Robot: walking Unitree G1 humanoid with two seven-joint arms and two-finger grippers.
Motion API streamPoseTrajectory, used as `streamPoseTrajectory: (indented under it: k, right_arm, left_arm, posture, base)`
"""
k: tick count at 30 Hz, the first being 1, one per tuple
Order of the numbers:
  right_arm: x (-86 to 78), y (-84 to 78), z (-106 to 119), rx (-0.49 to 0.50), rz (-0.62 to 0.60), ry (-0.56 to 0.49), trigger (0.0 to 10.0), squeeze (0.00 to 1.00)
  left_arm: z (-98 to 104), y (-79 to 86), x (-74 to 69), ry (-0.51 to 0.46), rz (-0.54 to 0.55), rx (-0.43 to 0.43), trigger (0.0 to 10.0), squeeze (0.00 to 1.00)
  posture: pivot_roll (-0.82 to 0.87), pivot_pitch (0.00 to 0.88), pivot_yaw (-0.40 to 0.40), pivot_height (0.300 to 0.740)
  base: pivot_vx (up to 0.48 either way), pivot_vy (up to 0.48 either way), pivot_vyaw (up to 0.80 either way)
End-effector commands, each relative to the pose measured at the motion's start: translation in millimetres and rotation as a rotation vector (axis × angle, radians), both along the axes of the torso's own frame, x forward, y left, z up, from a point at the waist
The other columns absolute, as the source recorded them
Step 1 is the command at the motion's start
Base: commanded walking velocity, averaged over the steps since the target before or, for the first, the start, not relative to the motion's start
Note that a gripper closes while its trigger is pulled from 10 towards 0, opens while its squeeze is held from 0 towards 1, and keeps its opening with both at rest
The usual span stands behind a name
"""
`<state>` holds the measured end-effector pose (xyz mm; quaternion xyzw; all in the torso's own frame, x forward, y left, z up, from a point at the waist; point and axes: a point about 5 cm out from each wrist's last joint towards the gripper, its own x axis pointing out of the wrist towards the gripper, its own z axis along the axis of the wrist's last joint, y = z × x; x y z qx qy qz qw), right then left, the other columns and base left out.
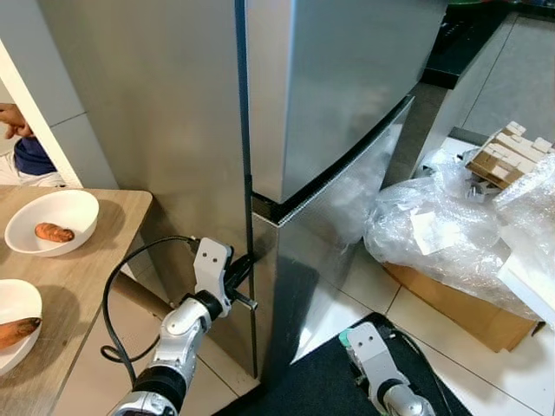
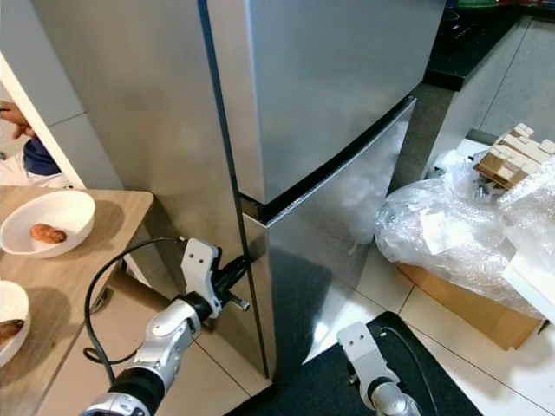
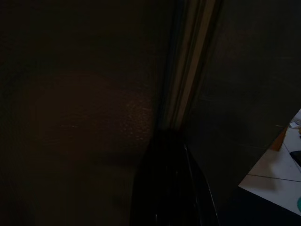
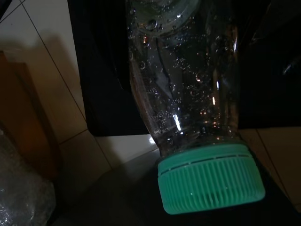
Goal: Restocking fridge
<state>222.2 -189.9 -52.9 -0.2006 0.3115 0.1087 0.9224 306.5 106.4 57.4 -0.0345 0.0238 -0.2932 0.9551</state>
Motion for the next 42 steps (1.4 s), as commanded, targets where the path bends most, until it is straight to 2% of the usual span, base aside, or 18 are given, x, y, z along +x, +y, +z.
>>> streamPoseTrajectory:
  k: [1, 15, 26, 42]
  right_arm:
    - [-4.8, -2.8, -3, -0.003, -0.006, 0.013, 10.0, 0.0]
    - [-5.8, -3.6, -3, 0.0, -0.002, 0.017, 10.0, 0.0]
    - [-12.2, -8.8, -6, -0.007, -0.01, 0.034, 10.0, 0.0]
    - [-13.6, -9.0, -7, -0.005, -0.015, 0.035, 10.0, 0.0]
  left_arm:
    - [11, -27.9, 3.6, -0.032, -0.109, -0.007, 10.0, 0.0]
    - [10, -37.8, 1.9, -0.028, -0.169, 0.0, 10.0, 0.0]
    - [14, -55.1, 0.5, -0.033, -0.238, -0.015, 10.0, 0.0]
    - [14, -59.7, -1.7, -0.03, -0.263, -0.015, 10.0, 0.0]
  posture:
    - [-0.11, 0.073, 0.007, 0.74]
    - [-0.11, 0.075, 0.003, 0.74]
    - [-0.11, 0.079, 0.005, 0.74]
    - [-0.11, 0.084, 0.004, 0.74]
  base:
    - [0.0, 0.0, 0.0]
    - [0.0, 0.0, 0.0]
    - [0.0, 0.0, 0.0]
    - [0.0, 0.0, 0.0]
